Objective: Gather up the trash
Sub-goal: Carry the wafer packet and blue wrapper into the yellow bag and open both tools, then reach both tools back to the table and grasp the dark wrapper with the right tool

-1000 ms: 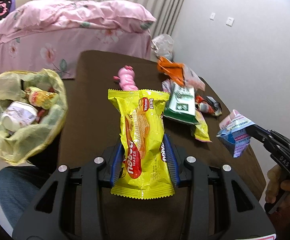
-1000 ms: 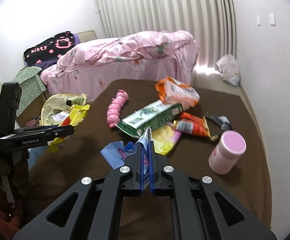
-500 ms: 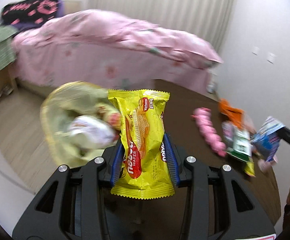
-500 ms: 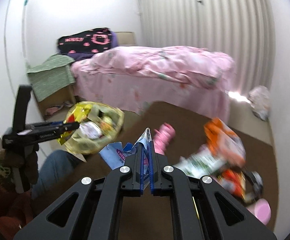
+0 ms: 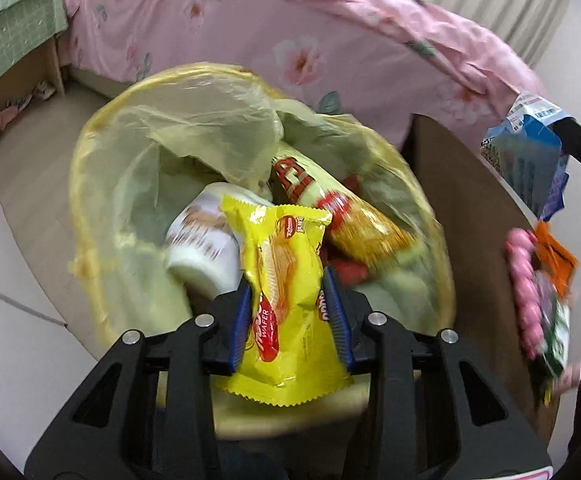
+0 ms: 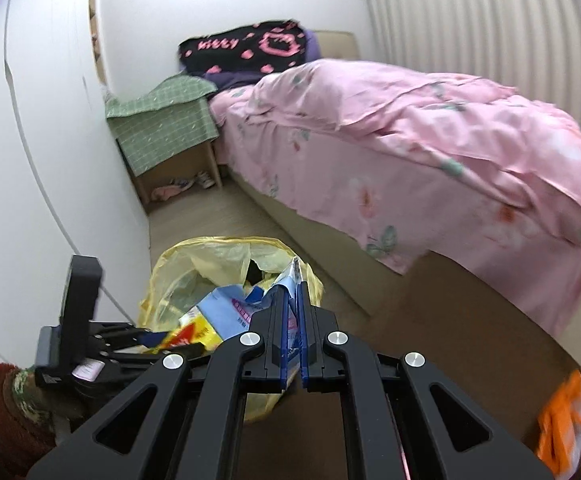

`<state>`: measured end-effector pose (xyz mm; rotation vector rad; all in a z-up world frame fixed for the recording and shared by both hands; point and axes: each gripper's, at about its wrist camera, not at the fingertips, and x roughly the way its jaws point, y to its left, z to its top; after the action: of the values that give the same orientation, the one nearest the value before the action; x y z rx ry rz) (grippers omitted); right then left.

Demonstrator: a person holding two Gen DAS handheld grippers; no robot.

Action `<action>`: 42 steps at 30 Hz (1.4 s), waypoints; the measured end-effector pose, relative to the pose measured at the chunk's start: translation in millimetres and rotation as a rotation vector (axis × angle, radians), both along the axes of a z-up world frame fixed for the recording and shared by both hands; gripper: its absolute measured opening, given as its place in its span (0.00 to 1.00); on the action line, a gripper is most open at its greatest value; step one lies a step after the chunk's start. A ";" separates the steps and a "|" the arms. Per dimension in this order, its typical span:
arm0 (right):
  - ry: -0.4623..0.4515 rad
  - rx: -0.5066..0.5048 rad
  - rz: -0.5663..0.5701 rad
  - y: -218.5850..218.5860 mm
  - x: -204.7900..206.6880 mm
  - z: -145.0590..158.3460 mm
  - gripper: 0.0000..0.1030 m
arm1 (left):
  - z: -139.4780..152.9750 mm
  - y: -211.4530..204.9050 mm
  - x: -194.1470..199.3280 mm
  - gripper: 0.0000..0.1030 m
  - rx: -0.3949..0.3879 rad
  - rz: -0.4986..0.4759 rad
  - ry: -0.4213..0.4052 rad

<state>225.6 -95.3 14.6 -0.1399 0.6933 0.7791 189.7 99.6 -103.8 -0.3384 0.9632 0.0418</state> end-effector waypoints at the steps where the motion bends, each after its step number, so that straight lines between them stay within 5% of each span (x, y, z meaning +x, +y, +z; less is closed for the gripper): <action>1: 0.013 -0.006 0.015 6.3 5.1 -5.3 0.05 | -3.1 2.4 5.2 0.31 -0.007 0.013 0.008; 8: 0.124 -0.080 0.064 49.0 36.2 -53.8 0.05 | -12.5 4.2 19.3 0.29 0.020 0.046 -0.022; 13: 0.234 -0.119 0.056 68.3 50.1 -85.8 0.05 | -9.7 24.0 10.8 0.34 -0.129 0.077 -0.089; 18: 0.351 -0.220 0.079 86.9 53.1 -118.8 0.05 | 1.9 31.4 5.7 0.37 -0.146 0.103 -0.141; 26: 0.203 -0.220 0.080 77.0 26.8 -95.7 0.10 | 20.0 41.0 -7.3 0.66 -0.173 0.138 -0.210; 27: 0.184 -0.223 0.078 74.6 22.2 -92.5 0.16 | 25.1 40.9 -9.6 0.70 -0.163 0.146 -0.225; 29: 0.158 -0.206 0.069 65.0 13.6 -84.8 0.46 | 35.0 38.8 -14.5 0.75 -0.133 0.153 -0.247; 37: 0.119 -0.085 -0.072 -6.6 -21.5 -49.3 0.46 | 61.8 19.8 -35.1 0.81 -0.054 0.160 -0.280; 42: 0.013 -0.083 -0.215 -68.4 -60.2 -26.3 0.46 | 82.7 -18.3 -48.6 0.83 -0.026 0.054 -0.343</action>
<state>165.5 -163.8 -11.7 -0.1326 0.7401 0.5462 141.1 81.4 -21.1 -0.3812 0.6157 0.0194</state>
